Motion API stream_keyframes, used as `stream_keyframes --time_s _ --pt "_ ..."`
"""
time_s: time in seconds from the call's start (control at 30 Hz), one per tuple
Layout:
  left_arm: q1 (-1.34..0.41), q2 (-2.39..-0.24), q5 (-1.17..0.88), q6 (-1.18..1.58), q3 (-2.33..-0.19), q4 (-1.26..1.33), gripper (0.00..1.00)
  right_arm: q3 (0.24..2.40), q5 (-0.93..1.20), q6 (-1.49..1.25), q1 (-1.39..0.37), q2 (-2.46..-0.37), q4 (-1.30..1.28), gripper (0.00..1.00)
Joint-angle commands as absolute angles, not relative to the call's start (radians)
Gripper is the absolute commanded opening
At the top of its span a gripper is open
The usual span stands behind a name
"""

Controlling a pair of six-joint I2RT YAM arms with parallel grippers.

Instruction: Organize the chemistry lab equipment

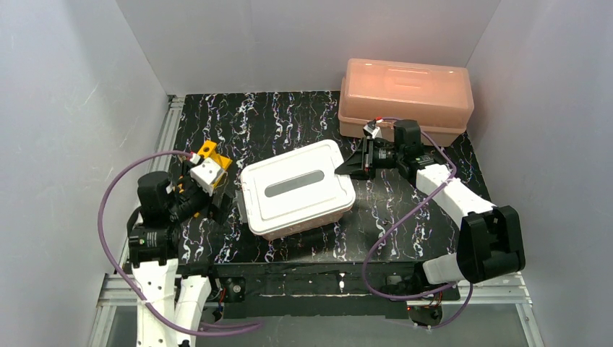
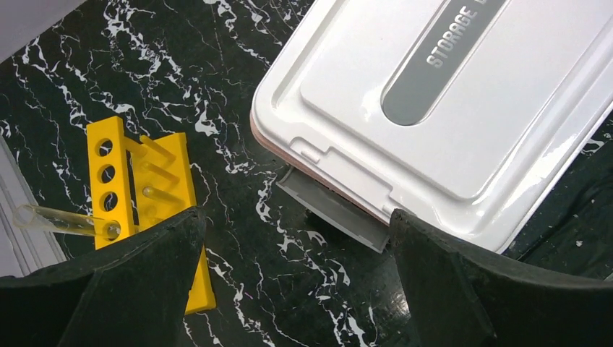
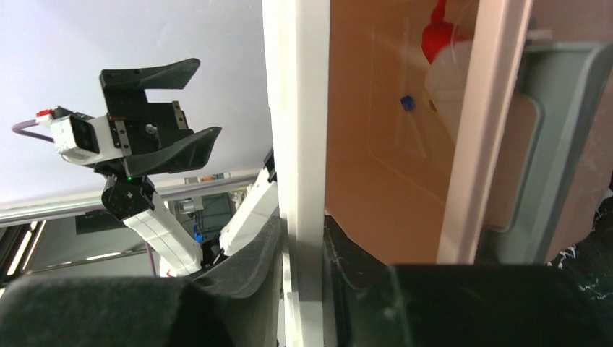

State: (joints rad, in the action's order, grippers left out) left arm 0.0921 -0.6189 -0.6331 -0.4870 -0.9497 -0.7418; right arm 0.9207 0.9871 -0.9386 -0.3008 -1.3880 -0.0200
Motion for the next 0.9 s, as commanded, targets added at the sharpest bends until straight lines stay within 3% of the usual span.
stream_keyframes --time_s 0.0,0.07,0.17,0.53,0.87 --pt "0.093 -0.55 -0.683 -0.501 -0.924 -0.764 0.98 0.948 1.005 -0.776 -0.3 -1.399 -0.148 0.35" --pt "0.093 -0.554 -0.675 -0.498 -0.923 -0.77 0.98 0.953 0.994 -0.763 -0.296 -1.404 -0.16 0.44" --pt "0.093 -0.549 -0.671 -0.503 -0.914 -0.769 0.98 0.95 0.958 -0.76 -0.287 -1.402 -0.16 0.46" --pt "0.093 -0.506 -0.72 -0.576 -0.835 -0.783 0.98 0.945 0.898 -0.87 -0.255 -1.433 0.019 0.44" --pt "0.093 -0.427 -0.926 -0.824 -0.783 -0.971 0.98 0.961 0.799 -0.84 -0.255 -1.43 -0.05 0.45"
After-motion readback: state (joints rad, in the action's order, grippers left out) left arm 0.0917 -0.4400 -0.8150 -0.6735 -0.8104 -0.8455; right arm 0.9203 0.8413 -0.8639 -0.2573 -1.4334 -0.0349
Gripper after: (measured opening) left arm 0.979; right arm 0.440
